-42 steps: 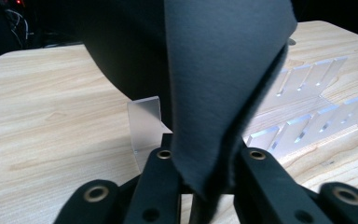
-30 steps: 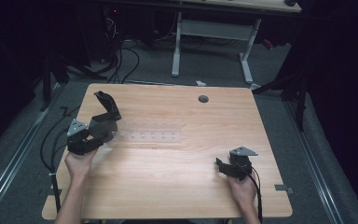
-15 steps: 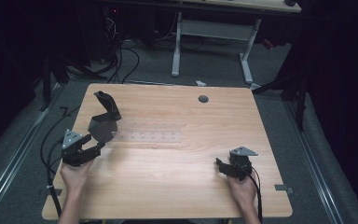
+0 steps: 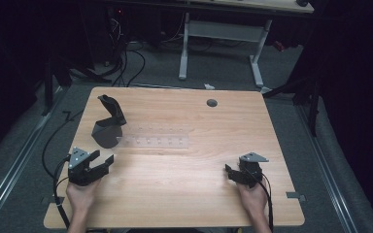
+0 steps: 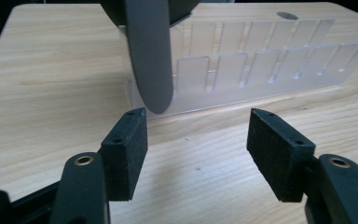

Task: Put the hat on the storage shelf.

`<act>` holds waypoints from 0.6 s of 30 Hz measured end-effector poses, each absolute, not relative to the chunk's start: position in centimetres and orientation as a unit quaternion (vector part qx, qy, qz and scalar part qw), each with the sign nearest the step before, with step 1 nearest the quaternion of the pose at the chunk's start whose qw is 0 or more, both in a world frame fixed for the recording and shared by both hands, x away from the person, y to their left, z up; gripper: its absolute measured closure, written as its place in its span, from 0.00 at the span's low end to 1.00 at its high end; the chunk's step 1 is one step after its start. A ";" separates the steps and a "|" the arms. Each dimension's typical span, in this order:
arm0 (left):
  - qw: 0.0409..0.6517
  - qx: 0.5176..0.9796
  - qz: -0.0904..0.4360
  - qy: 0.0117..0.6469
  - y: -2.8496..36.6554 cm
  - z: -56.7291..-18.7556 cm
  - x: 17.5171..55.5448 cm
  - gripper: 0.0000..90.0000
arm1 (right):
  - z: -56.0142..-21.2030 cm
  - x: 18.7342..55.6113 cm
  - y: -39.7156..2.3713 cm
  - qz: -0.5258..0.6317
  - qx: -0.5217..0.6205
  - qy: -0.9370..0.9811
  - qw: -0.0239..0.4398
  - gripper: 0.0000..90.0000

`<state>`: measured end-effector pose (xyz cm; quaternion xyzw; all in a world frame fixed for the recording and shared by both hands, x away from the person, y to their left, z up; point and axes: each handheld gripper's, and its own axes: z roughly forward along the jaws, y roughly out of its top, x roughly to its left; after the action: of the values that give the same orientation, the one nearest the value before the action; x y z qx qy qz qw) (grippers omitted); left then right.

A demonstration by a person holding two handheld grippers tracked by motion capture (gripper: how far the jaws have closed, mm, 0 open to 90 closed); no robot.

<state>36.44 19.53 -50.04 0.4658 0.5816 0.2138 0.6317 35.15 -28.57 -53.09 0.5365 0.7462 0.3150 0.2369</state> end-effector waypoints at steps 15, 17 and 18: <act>0.607 0.530 0.161 0.570 15.1 -52.2 35.7 0.43 | -53.1 35.1 -28.6 0.315 0.537 0.746 0.237 0.38; 0.600 0.538 0.156 0.572 14.6 -52.6 35.9 0.43 | -53.1 35.1 -28.6 0.315 0.536 0.746 0.237 0.38; 0.595 0.541 0.155 0.573 14.4 -52.8 36.0 0.43 | -53.1 35.1 -28.6 0.315 0.537 0.746 0.237 0.38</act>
<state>36.05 14.39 -52.78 0.5413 0.5732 0.1554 0.5952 35.14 -28.56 -53.09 0.5368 0.7460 0.3152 0.2367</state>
